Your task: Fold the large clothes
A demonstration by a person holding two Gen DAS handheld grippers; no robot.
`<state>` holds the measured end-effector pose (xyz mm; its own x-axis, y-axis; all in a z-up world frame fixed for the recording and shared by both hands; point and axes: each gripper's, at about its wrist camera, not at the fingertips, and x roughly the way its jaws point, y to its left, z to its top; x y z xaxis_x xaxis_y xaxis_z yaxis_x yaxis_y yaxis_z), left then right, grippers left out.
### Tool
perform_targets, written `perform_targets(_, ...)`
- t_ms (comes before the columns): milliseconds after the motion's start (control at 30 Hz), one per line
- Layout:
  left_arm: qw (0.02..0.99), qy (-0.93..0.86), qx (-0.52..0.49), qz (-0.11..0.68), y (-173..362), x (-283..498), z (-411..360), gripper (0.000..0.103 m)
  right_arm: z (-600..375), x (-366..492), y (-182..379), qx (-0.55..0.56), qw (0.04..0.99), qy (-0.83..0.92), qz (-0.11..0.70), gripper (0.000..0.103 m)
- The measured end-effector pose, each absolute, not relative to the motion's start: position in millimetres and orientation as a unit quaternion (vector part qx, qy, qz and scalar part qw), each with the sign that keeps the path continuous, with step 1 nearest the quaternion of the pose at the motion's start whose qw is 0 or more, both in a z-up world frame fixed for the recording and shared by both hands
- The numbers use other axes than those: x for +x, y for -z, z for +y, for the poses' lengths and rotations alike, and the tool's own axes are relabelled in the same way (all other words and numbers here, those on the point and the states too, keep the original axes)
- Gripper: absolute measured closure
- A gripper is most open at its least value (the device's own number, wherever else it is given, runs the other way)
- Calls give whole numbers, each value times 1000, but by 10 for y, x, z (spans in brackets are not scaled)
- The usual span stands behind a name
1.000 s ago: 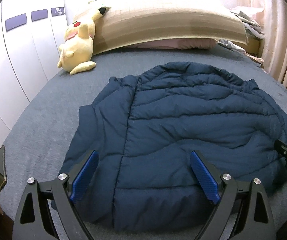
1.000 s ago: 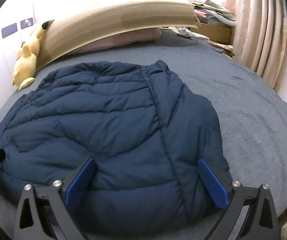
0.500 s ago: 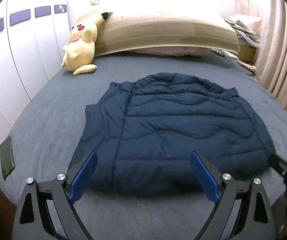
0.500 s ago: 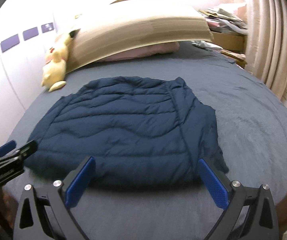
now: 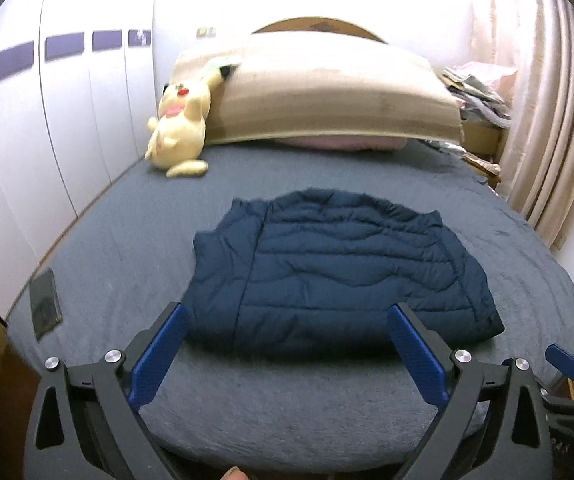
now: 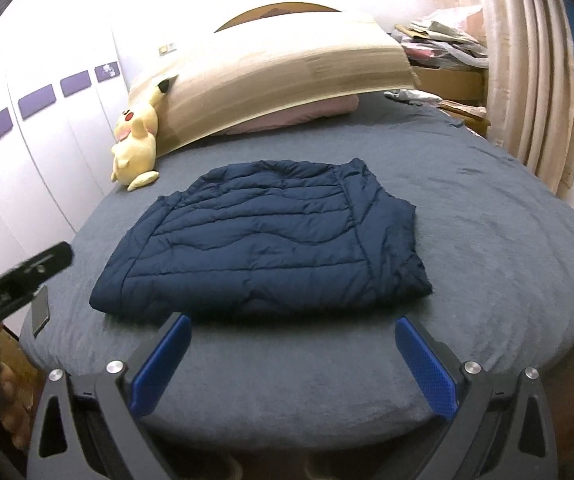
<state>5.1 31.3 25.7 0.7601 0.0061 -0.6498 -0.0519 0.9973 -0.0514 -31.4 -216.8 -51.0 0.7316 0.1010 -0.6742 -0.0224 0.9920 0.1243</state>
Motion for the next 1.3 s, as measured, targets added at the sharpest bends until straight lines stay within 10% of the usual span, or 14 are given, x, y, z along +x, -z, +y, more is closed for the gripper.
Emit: perform_targets(1300, 935, -16, -39, 353, -276, -37, 375, 1, -2056, -282, 212, -6, 942, -16, 337, 0)
